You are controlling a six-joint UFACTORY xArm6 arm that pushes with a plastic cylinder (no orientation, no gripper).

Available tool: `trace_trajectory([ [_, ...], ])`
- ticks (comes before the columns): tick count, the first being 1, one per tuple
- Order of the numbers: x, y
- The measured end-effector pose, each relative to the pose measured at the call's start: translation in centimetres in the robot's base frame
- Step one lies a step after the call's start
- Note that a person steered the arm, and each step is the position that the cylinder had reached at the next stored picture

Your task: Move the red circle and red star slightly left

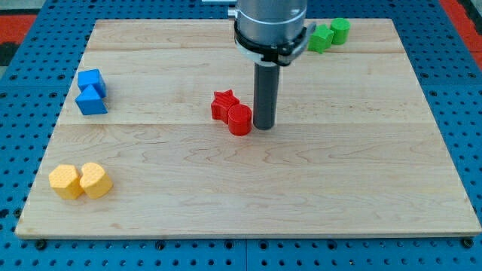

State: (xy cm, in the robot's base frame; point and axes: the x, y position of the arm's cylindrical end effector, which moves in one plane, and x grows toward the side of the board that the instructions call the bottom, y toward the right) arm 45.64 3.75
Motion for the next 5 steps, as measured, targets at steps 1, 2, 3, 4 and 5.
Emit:
trace_trajectory([
  [1,2.6,0.3],
  [2,0.8,-3.3],
  [3,-0.5,-3.8],
  [4,-1.1,-4.0],
  [5,-0.6,-0.5],
])
